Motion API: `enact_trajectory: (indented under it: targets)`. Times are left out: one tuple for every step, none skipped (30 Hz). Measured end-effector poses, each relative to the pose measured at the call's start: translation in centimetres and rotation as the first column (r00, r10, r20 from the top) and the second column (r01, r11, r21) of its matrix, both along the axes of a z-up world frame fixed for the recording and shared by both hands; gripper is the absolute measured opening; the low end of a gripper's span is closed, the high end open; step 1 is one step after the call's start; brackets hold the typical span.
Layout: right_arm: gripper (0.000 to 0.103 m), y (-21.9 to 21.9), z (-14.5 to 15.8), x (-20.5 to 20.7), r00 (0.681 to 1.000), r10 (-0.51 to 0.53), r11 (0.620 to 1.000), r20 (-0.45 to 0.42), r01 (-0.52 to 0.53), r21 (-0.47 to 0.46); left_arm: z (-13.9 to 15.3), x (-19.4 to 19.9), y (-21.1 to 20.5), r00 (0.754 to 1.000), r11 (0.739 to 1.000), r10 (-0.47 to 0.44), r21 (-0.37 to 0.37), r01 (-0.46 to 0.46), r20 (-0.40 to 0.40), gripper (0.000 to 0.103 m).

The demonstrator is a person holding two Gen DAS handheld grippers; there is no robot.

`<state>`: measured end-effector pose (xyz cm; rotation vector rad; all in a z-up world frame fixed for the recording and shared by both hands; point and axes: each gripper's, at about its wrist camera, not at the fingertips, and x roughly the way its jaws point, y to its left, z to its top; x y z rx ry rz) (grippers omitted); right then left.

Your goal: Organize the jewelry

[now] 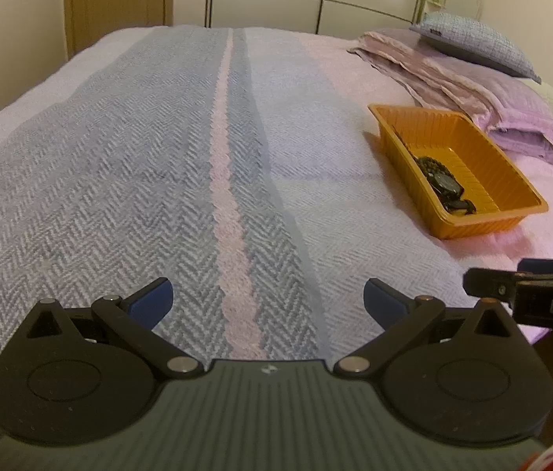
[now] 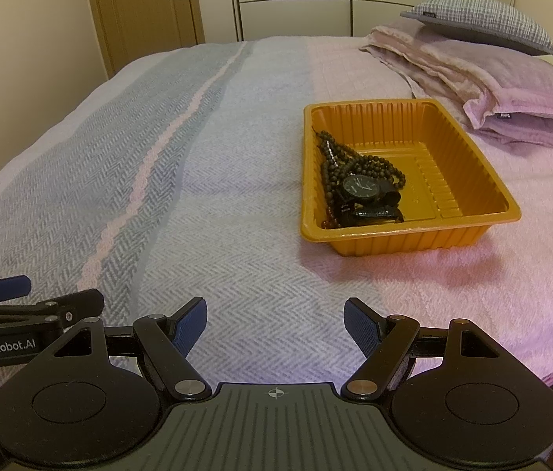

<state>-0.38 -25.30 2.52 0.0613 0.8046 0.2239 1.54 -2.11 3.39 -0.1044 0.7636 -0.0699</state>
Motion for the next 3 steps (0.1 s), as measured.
enact_trajectory:
  targets:
    - [0.077, -0.02, -0.02, -0.02, 1.000, -0.001, 1.000, 0.000, 0.001, 0.000, 0.03, -0.08, 0.11, 1.000, 1.000, 0.004, -0.003, -0.004, 0.005, 0.103]
    - [0.077, 0.00, -0.01, -0.01, 1.000, -0.002, 1.000, 0.000, 0.002, 0.000, 0.05, -0.10, 0.21, 1.000, 1.000, 0.007, -0.006, -0.007, 0.008, 0.103]
    - [0.077, -0.01, -0.04, -0.02, 1.000, -0.002, 1.000, -0.001, 0.002, 0.001, 0.04, -0.13, 0.30, 1.000, 1.000, 0.006, -0.008, -0.006, 0.009, 0.103]
